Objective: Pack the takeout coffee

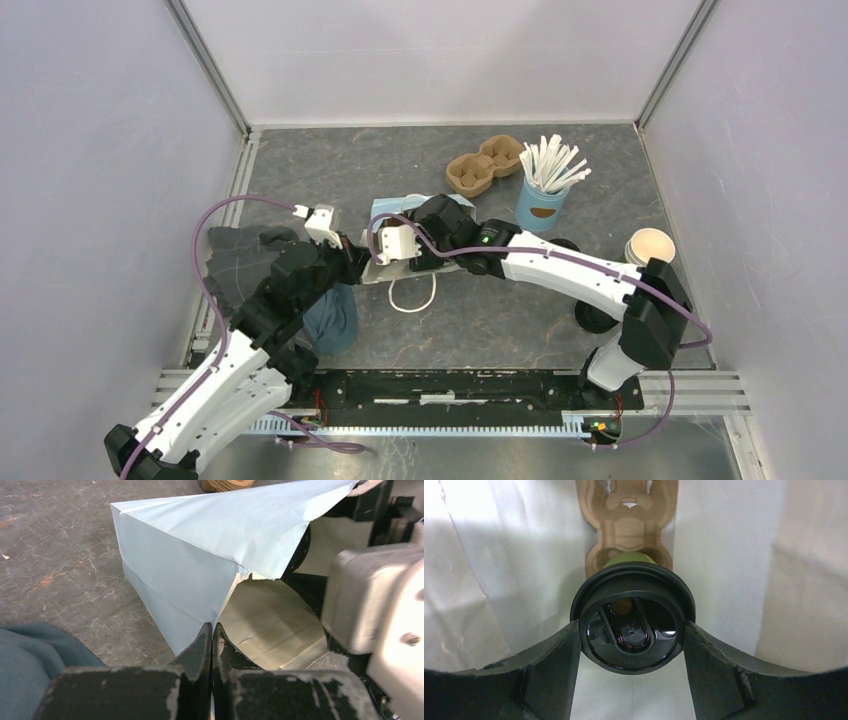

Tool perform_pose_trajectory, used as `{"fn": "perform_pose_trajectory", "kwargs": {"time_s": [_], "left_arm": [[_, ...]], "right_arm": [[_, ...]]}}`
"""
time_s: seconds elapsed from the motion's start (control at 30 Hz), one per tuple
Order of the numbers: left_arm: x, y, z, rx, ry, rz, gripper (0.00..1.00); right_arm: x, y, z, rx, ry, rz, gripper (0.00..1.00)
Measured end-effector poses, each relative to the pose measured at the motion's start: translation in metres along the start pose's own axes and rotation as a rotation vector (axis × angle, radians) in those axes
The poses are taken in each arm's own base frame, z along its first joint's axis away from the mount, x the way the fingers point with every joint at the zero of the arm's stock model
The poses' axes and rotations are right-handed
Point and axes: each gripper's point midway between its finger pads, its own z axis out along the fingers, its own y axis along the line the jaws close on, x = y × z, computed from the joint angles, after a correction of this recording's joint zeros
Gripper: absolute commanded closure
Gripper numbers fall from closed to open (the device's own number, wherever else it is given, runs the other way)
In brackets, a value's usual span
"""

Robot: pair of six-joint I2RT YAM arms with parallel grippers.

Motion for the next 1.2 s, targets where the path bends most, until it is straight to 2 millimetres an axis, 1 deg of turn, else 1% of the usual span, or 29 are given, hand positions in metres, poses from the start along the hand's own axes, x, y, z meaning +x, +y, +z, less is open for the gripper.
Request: {"fn": "perform_pose_trajectory", "kwargs": {"time_s": [0.17, 0.33, 0.57, 0.83, 1.07, 1.2], "left_arm": [[-0.001, 0.001, -0.001, -0.009, -0.007, 0.000, 0.98], [0.000, 0.002, -0.001, -0.013, -0.003, 0.001, 0.98], [0.001, 0.003, -0.001, -0.016, 0.002, 0.001, 0.98], [0.002, 0.003, -0.001, -0.014, 0.005, 0.002, 0.98], [0.005, 0.002, 0.001, -0.015, 0.025, 0.003, 0.98], [0.001, -0.001, 0.003, -0.015, 0.045, 0.004, 0.98]], "right_arm": [[0.002, 0.009, 0.012, -0.047, 0.025, -0.043, 0.52], [-0.004, 0.001, 0.014, -0.043, 0.024, -0.048, 0.52], [0.005, -0.002, 0.017, -0.027, 0.064, -0.043, 0.52], [0.010, 0.001, 0.026, -0.009, 0.041, -0.016, 0.52], [0.012, -0.009, 0.034, 0.027, 0.007, 0.022, 0.53], [0.014, -0.012, 0.036, 0.035, -0.006, 0.039, 0.52]]}}
